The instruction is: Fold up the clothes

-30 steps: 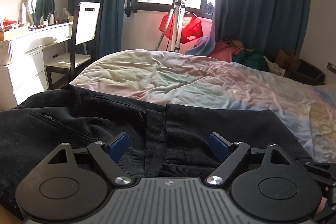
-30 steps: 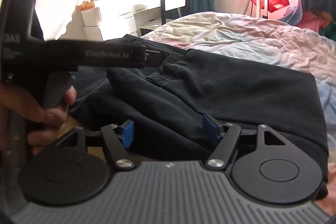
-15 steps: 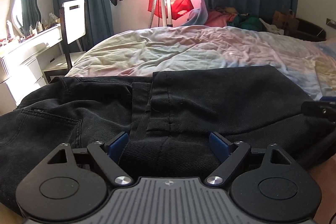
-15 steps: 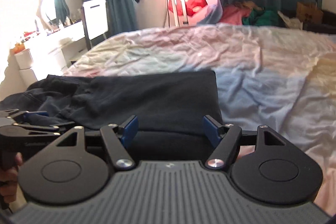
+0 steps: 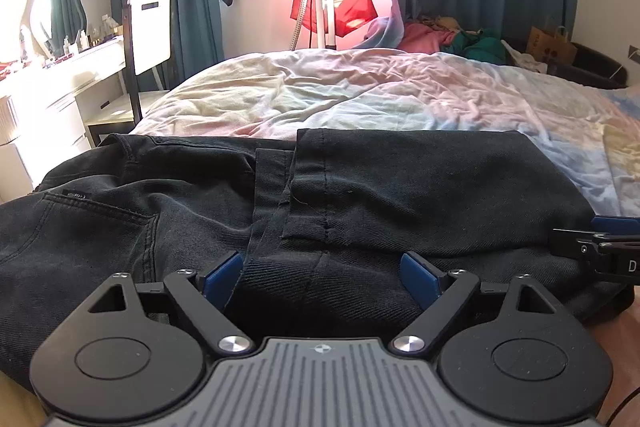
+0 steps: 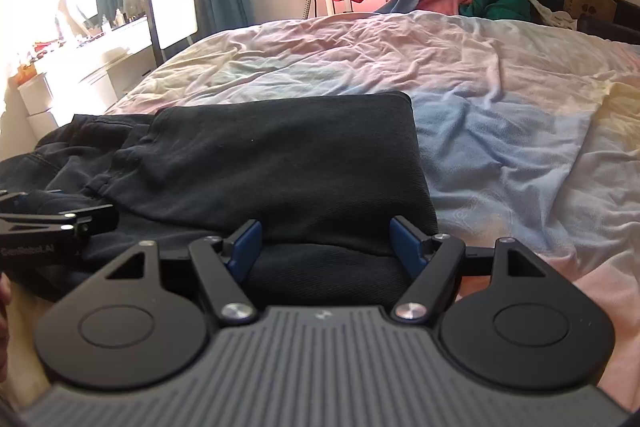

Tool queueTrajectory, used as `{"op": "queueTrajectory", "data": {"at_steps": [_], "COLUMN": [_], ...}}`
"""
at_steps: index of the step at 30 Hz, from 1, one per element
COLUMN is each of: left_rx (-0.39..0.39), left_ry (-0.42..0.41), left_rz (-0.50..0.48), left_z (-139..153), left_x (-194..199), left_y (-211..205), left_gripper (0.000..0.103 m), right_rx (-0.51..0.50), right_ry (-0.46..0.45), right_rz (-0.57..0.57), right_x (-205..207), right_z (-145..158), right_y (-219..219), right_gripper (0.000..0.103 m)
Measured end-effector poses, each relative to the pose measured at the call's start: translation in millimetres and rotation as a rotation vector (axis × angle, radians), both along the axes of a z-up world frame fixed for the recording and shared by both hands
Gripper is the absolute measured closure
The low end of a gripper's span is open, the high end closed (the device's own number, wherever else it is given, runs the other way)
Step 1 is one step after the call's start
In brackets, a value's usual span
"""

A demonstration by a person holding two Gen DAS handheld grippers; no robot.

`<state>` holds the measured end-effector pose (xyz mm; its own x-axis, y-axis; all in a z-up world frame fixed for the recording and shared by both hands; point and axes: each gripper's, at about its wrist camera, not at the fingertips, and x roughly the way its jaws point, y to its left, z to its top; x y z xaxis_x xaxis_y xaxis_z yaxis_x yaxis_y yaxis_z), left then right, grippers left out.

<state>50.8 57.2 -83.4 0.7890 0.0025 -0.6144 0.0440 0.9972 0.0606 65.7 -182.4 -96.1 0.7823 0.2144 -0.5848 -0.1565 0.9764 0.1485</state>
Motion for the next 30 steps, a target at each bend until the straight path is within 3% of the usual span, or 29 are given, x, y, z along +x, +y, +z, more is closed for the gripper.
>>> {"op": "queueTrajectory", "data": {"at_steps": [12,16,19,25,30], "left_rx": [-0.008,-0.015,-0.021,-0.054,-0.114], "left_ry": [0.004,-0.008,-0.017,-0.057,-0.036], "left_rz": [0.015,0.025,0.036,0.081,0.184], "left_z": [-1,-1,-1,10,31], "left_x": [-3,-3,-4,-14,-27], "left_y": [0,0,1,12,42], "left_gripper": [0.014,0.014,0.014,0.014,0.013], "right_rx": [0.059,-0.004,-0.045,-0.016,-0.016], "right_ry": [-0.098,0.026,0.014,0.028,0.037], "right_rz": [-0.088,-0.079,-0.07,-0.076,-0.074], "right_x": [-14,1,1,3,2], "right_z": [21,6,2,3,4], "right_y": [-16,-12,-6,-11,-12], "right_gripper": [0.031,0.03,0.029,0.029,0.029]}}
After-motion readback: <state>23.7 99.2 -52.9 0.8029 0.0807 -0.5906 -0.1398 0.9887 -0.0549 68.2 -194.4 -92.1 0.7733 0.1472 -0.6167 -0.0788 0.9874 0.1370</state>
